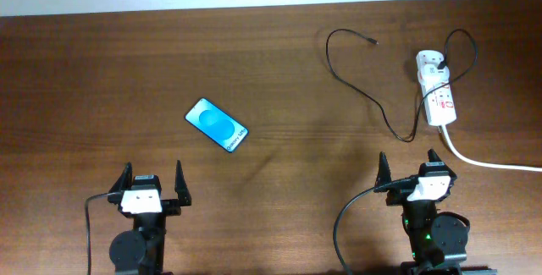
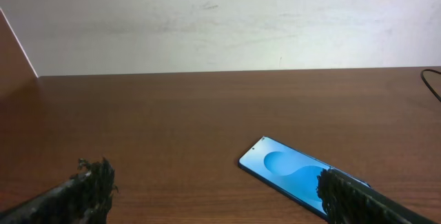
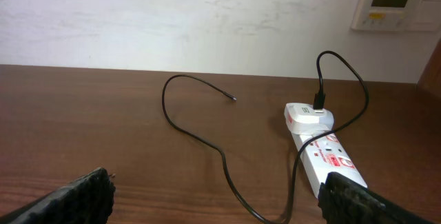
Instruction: Plug charger to phone and switch on socket
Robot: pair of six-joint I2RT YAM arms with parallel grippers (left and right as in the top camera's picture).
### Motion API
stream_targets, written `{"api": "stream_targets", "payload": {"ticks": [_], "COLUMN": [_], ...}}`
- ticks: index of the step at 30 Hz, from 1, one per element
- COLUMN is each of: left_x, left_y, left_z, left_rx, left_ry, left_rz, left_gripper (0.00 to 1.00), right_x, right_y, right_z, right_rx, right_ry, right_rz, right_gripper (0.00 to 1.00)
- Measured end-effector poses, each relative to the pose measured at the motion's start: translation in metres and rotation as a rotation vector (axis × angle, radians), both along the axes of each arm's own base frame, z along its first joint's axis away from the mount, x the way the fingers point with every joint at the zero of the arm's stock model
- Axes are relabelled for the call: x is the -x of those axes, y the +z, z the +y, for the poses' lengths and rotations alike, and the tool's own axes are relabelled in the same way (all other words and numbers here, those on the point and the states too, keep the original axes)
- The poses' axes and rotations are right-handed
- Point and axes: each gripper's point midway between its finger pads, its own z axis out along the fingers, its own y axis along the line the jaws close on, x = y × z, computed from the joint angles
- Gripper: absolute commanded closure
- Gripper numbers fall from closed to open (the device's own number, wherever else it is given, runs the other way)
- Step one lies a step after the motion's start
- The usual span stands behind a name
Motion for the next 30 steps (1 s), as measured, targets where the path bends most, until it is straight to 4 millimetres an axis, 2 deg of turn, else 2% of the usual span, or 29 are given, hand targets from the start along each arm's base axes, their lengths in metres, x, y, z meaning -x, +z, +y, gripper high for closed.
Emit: {"api": "stream_targets", "payload": {"ticks": [5, 9, 12, 14, 16, 17, 18, 19, 20, 21, 23, 24, 27, 29, 30], "left_x": [0.0, 0.0, 0.005, 0.004, -0.009, -0.01, -0.029, -0.033, -0.041, -0.058, -0.067, -0.07, -0.068, -0.071, -0.075], "left_y": [0.0, -0.001, 0.003, 0.028, 0.068, 0.065, 0.082, 0.082, 0.09, 0.094, 0.069, 0.044, 0.022, 0.021, 0.032], "left_z": [0.001, -0.008, -0.018, -0.02, -0.021, -0.024, -0.03, -0.04, -0.049, -0.064, -0.073, -0.076, -0.076, -0.076, -0.081], "left_rx": [0.0, 0.159, 0.241, 0.26, 0.294, 0.315, 0.337, 0.36, 0.369, 0.405, 0.447, 0.484, 0.514, 0.499, 0.479], "left_ry": [0.003, -0.031, -0.073, -0.08, -0.077, -0.074, -0.105, -0.149, -0.208, -0.297, -0.346, -0.342, -0.204, -0.079, -0.048], "left_rz": [-0.002, 0.006, 0.104, 0.133, 0.222, 0.338, 0.433, 0.553, 0.593, 0.64, 0.737, 0.837, 0.928, 0.93, 0.899], "left_gripper": [0.01, 0.01, 0.01, 0.01, 0.01, 0.01, 0.01, 0.01, 0.01, 0.01, 0.01, 0.01, 0.01, 0.0, 0.0], "right_x": [0.0, 0.0, 0.0, 0.0, 0.0, 0.0, 0.0, 0.0, 0.0, 0.0, 0.0, 0.0, 0.0, 0.0, 0.0], "right_y": [0.0, 0.0, 0.0, 0.0, 0.0, 0.001, 0.0, 0.001, 0.0, 0.0, 0.0, 0.0, 0.0, 0.0, 0.0], "right_z": [0.0, 0.0, 0.0, 0.0, 0.0, 0.0, -0.001, -0.001, -0.001, -0.001, -0.001, -0.001, -0.001, -0.001, -0.001], "right_rx": [0.0, 0.0, 0.0, 0.0, 0.0, 0.0, 0.0, 0.001, 0.001, 0.0, 0.001, 0.0, -0.001, 0.0, 0.0], "right_ry": [0.0, 0.0, 0.0, 0.0, -0.002, -0.002, -0.005, -0.005, -0.005, -0.005, -0.005, -0.005, -0.005, -0.005, -0.005], "right_rz": [0.0, 0.0, 0.0, 0.0, 0.0, -0.003, 0.001, -0.002, 0.0, 0.0, 0.0, 0.0, 0.0, 0.0, 0.0], "right_gripper": [0.01, 0.02, 0.02, 0.02, 0.02, 0.02, 0.02, 0.01, 0.02, 0.02, 0.02, 0.02, 0.02, 0.02, 0.02]}}
